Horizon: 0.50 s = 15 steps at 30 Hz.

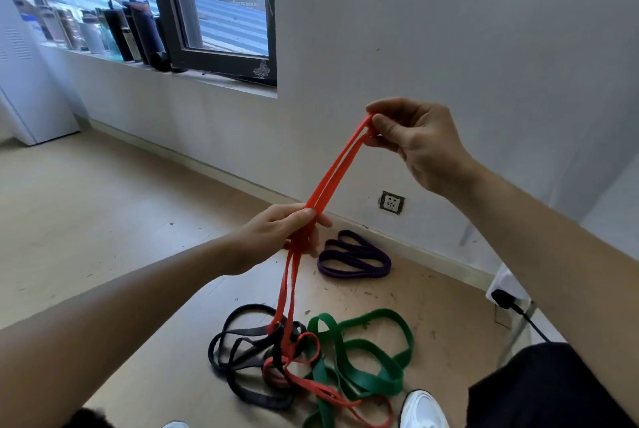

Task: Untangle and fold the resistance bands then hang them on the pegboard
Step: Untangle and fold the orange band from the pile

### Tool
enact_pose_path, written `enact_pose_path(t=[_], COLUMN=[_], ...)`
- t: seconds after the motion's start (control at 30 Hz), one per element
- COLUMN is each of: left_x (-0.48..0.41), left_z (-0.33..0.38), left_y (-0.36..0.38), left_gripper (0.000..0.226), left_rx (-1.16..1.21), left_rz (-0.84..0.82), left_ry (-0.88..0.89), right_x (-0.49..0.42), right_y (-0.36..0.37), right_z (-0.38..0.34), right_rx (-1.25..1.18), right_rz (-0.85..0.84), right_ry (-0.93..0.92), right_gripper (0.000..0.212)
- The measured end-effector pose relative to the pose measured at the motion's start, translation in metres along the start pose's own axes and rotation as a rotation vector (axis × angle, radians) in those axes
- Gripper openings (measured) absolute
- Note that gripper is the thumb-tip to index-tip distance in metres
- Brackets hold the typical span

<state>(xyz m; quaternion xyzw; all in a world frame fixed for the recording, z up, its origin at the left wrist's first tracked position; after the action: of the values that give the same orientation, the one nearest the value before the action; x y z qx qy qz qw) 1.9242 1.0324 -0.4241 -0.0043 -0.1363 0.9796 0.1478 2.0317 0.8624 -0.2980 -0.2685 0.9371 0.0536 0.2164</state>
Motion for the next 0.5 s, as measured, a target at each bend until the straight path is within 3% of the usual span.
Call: enact_pose_path(t=[0.2, 0.4, 0.5], left_x=[-0.002, 0.0, 0.003], left_z=[-0.004, 0.005, 0.007], left_y=[-0.017, -0.041, -0.047], left_gripper=[0.037, 0.026, 0.026], left_rx=[0.026, 0.031, 0.049], left_rz=[0.083, 0.28, 0.265], left_ry=[-0.017, 0.016, 0.004], right_x=[0.0, 0.001, 0.003], right_y=[-0.027, -0.045, -0.048], right_z=[0.015, 0.033, 0.04], right_rx=[0.036, 0.051, 0.024], right_rz=[0.069, 0.099, 0.084], right_ry=[0.045, 0.125, 0.175], right_gripper=[0.017, 0.016, 0.018])
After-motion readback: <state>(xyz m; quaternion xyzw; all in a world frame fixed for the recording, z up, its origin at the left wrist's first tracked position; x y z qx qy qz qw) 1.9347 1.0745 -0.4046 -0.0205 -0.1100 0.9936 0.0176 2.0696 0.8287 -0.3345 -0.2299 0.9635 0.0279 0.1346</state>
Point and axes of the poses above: each hand's wrist, its own x-axis away from the middle knuckle, its own y-axis out of the palm, z = x × y, the point moved 8 cm from there along -x, towards the middle knuckle, and after that the axes turned 3 degrees about -z, right-handed, at the moved point
